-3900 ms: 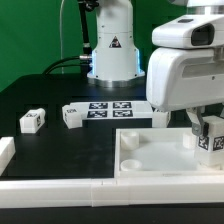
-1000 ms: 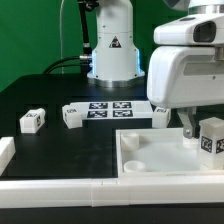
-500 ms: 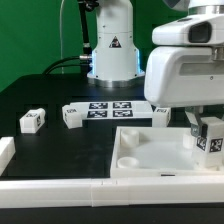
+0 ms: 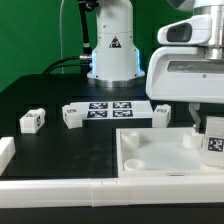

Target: Assemble one leg

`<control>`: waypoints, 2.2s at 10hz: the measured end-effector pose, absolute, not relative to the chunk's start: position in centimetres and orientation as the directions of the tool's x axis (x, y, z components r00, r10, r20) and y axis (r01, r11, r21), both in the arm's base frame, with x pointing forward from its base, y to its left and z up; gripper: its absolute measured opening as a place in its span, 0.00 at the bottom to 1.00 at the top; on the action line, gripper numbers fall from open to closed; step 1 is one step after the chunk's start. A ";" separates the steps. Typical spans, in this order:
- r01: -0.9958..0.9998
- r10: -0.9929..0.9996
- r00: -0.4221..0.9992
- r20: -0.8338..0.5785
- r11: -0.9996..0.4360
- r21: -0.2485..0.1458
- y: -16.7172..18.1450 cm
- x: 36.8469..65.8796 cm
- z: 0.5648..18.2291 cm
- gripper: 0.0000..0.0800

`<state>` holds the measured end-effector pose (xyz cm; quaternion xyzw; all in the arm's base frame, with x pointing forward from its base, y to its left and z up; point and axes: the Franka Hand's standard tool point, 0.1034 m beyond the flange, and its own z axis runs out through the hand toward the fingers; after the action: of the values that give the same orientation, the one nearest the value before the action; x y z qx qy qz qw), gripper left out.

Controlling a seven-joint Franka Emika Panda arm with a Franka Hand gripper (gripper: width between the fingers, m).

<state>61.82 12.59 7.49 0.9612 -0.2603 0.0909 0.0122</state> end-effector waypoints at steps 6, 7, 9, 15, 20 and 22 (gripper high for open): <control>-0.881 -0.887 0.444 0.126 -0.458 -0.119 12.2 61.8 7.3 0.37; -0.862 -0.868 0.479 0.130 -0.493 -0.114 12.3 61.7 7.3 0.46; -0.797 -0.802 0.580 0.144 -0.595 -0.101 12.4 61.7 7.2 0.69; -0.217 -0.211 0.962 0.172 -0.976 0.017 12.6 61.8 7.8 0.81; 0.401 0.414 0.902 0.124 -0.909 0.115 11.5 62.7 8.1 0.81; 0.455 0.470 0.875 0.115 -0.881 0.134 11.4 62.7 8.1 0.81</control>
Offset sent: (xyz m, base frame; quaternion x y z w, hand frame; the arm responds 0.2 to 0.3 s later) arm 0.0021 0.0007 0.0004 -0.0051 -0.0048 0.1919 0.9814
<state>62.71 11.43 8.07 0.9670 0.2389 0.0723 0.0515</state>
